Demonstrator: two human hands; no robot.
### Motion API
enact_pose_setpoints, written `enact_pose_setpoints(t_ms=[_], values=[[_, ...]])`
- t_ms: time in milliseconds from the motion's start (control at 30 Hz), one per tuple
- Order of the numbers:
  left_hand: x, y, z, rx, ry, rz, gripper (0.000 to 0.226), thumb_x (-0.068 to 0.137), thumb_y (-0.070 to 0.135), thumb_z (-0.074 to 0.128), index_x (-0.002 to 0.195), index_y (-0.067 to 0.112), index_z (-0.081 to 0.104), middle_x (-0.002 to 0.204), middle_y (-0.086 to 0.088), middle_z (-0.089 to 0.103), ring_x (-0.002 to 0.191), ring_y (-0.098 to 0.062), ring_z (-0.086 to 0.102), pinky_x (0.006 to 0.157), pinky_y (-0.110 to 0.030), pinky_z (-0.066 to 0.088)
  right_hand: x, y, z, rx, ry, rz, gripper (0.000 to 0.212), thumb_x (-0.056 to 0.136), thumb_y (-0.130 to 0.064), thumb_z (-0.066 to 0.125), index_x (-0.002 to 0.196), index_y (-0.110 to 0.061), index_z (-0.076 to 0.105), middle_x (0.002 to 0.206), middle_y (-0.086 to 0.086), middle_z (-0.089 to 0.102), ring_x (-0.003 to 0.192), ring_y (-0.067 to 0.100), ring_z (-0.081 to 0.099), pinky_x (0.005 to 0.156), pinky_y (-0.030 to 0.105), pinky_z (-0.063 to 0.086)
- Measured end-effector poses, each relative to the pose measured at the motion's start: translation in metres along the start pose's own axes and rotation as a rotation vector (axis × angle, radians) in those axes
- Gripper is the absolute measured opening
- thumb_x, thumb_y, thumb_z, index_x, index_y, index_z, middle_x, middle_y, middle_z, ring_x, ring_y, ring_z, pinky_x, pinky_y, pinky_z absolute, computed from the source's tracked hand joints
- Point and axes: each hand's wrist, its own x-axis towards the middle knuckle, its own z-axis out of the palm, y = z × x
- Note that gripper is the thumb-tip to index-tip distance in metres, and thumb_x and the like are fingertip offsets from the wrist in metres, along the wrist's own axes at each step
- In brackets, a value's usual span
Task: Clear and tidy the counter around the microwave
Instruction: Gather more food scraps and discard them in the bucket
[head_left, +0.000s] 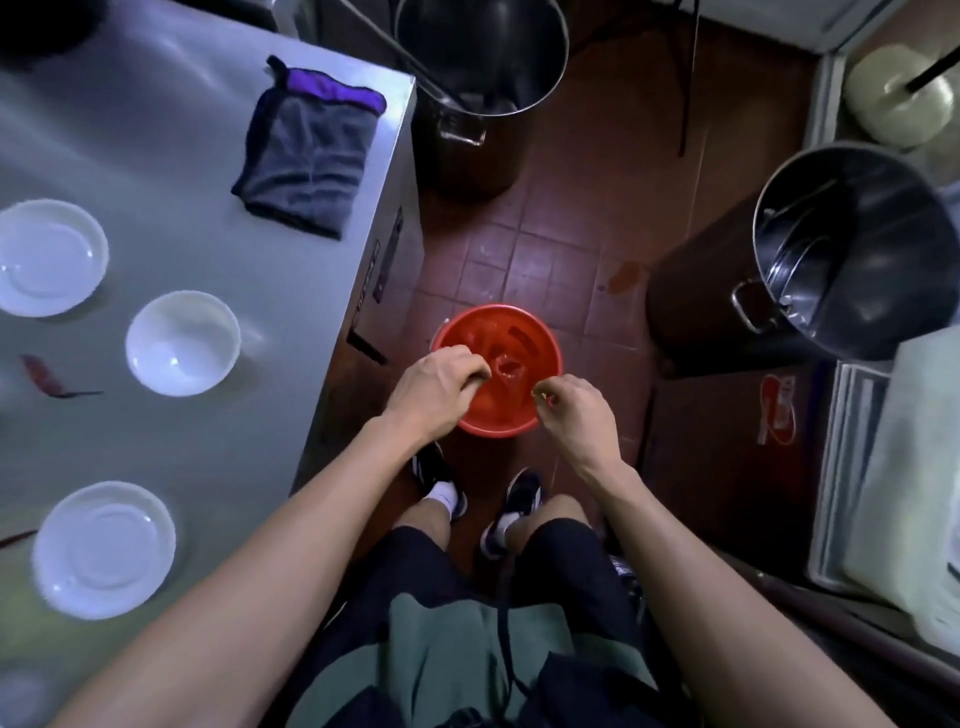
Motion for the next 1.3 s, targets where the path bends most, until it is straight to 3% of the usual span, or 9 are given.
enact_pose_setpoints(t_ms=[233, 467, 733, 1000, 1300], values=[[0.051, -0.027, 0.047, -0.022, -0.055, -0.099, 0.012, 0.09, 0.021, 0.064, 0.1, 0.023, 0.07, 0.099, 0.007, 0.065, 0.098, -0.016, 0.062, 0.084, -0.04, 0.052, 0.054, 0.043, 0.032, 0.061, -0.139, 0.101, 0.016, 0.087, -0.016, 0.065, 0.099, -0.019, 0.075, 0.097, 0.001, 0.071, 0.092, 0.023, 0.064, 0.08, 0.037, 0.051], [0.104, -0.077, 0.133, -0.045, -0.098, -0.192, 0.011, 0.093, 0.022, 0.062, 0.101, 0.026, 0.068, 0.097, 0.012, 0.062, 0.095, -0.012, 0.06, 0.084, -0.037, 0.051, 0.113, 0.117, 0.109, 0.116, -0.226, 0.137, 0.016, 0.088, -0.018, 0.063, 0.1, -0.022, 0.073, 0.097, -0.003, 0.07, 0.092, 0.019, 0.063, 0.079, 0.038, 0.053], [0.182, -0.153, 0.221, -0.047, -0.099, -0.15, 0.011, 0.088, 0.019, 0.062, 0.096, 0.021, 0.069, 0.093, 0.004, 0.065, 0.094, -0.02, 0.063, 0.085, -0.04, 0.051, 0.177, 0.186, 0.202, 0.123, -0.246, 0.146, 0.018, 0.087, -0.019, 0.063, 0.101, -0.021, 0.074, 0.1, 0.002, 0.071, 0.095, 0.025, 0.064, 0.083, 0.04, 0.052], [0.233, -0.205, 0.264, 0.038, -0.105, -0.113, 0.011, 0.088, 0.016, 0.063, 0.097, 0.019, 0.069, 0.093, 0.002, 0.064, 0.092, -0.022, 0.062, 0.084, -0.039, 0.05, 0.224, 0.205, 0.262, 0.152, -0.245, 0.099, 0.019, 0.088, -0.019, 0.063, 0.104, -0.022, 0.072, 0.103, 0.0, 0.07, 0.098, 0.023, 0.064, 0.085, 0.042, 0.053], [0.24, -0.245, 0.286, 0.213, -0.266, -0.164, 0.015, 0.092, 0.022, 0.056, 0.103, 0.025, 0.066, 0.102, 0.0, 0.063, 0.097, -0.029, 0.062, 0.084, -0.042, 0.051, 0.249, 0.199, 0.312, 0.138, -0.274, 0.103, 0.021, 0.09, -0.02, 0.062, 0.108, -0.022, 0.072, 0.109, 0.0, 0.07, 0.104, 0.022, 0.064, 0.087, 0.04, 0.053]])
